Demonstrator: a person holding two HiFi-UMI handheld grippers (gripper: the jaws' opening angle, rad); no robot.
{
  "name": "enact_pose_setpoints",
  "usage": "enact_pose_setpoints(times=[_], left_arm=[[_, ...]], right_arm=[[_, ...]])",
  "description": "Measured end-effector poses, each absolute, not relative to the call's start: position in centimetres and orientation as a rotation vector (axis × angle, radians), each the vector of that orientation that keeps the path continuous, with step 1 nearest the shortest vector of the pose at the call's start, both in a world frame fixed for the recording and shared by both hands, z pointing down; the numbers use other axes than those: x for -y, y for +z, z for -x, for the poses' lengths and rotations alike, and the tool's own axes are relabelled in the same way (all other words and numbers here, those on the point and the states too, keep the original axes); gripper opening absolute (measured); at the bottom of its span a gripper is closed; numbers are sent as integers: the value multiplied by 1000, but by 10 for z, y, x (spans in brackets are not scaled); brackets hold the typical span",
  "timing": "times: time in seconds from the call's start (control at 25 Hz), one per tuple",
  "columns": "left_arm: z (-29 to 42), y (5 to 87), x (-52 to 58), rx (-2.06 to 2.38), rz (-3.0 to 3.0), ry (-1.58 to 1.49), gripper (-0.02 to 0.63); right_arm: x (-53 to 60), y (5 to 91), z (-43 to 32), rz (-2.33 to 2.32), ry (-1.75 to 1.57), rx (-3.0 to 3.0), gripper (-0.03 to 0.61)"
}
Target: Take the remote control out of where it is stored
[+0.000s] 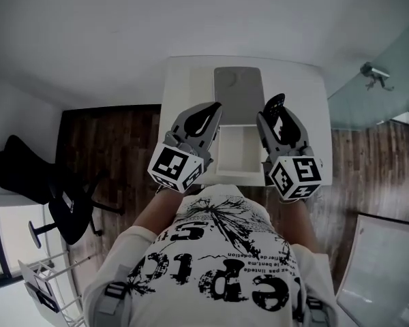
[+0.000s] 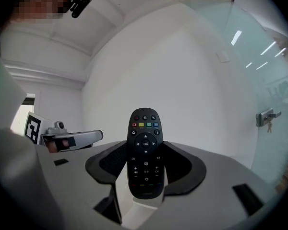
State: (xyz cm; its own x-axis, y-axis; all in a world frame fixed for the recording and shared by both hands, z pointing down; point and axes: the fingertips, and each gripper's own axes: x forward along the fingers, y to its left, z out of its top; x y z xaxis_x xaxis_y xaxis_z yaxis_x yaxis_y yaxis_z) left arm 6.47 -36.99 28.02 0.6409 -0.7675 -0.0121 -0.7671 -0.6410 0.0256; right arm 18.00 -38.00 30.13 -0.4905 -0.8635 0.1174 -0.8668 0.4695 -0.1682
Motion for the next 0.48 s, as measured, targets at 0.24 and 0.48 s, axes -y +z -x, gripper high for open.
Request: enact_pose_setpoints(times=[0.24, 0.48], left_arm=[[-74, 269, 359, 1338, -2838, -42, 6], [-91, 267, 334, 1403, -2811, -43, 6]], right_arm=[[364, 276, -193, -1589, 219, 2728, 238], [337, 269, -213, -1560, 148, 2763, 238]])
